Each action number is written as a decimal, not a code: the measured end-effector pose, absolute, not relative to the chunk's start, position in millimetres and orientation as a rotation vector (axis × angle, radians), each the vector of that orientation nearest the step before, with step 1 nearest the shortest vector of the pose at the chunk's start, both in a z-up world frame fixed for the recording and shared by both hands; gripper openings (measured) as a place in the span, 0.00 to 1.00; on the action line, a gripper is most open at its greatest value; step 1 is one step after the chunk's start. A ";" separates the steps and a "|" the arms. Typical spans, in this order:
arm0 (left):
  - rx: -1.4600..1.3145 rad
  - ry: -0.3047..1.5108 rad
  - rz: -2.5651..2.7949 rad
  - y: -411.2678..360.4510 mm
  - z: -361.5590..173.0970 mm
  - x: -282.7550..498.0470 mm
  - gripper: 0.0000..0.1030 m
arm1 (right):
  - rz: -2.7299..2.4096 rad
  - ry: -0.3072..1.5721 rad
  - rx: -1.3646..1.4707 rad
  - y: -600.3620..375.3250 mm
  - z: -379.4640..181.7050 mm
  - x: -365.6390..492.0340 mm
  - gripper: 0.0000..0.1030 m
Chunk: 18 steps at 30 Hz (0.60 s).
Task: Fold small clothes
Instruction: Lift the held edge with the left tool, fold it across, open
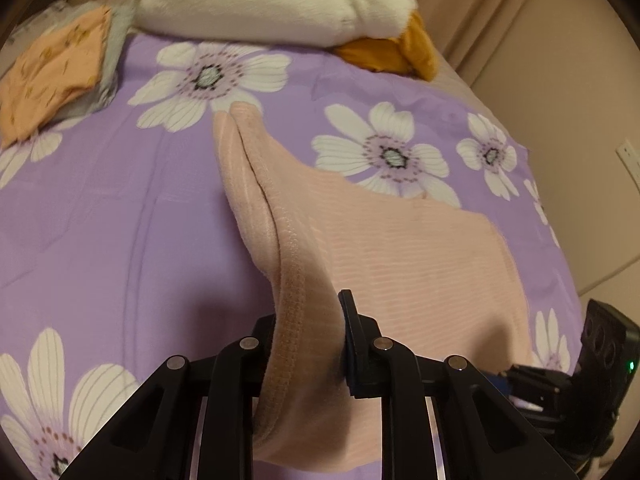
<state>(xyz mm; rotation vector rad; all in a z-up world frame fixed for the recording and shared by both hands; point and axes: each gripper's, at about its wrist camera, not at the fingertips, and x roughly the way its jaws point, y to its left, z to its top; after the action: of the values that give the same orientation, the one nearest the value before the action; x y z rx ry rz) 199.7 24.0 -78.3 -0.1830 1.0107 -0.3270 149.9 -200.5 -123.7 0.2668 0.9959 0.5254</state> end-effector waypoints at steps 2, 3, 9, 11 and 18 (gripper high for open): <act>-0.159 1.000 -0.343 11.7 -72.2 198.3 0.19 | 0.518 0.987 0.310 -213.0 -123.2 151.8 0.16; -0.151 0.997 -0.347 7.6 -70.3 197.3 0.19 | 0.516 0.981 0.337 -219.0 -123.3 152.6 0.16; -0.073 1.000 -0.388 -31.1 -60.8 195.5 0.19 | 0.515 0.945 0.527 -250.2 -125.7 163.4 0.30; -0.038 1.009 -0.405 -46.6 -59.8 195.9 0.19 | 0.538 0.929 0.622 -261.3 -127.7 169.9 0.37; 0.055 1.063 -0.453 -91.2 -70.7 193.0 0.19 | 0.621 0.891 0.967 -291.7 -138.1 201.0 0.55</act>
<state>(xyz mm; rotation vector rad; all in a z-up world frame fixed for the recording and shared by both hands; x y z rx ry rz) 193.0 -91.2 -70.7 0.0552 1.0628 -0.4528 201.0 -291.7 -138.1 0.9666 0.8907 0.6214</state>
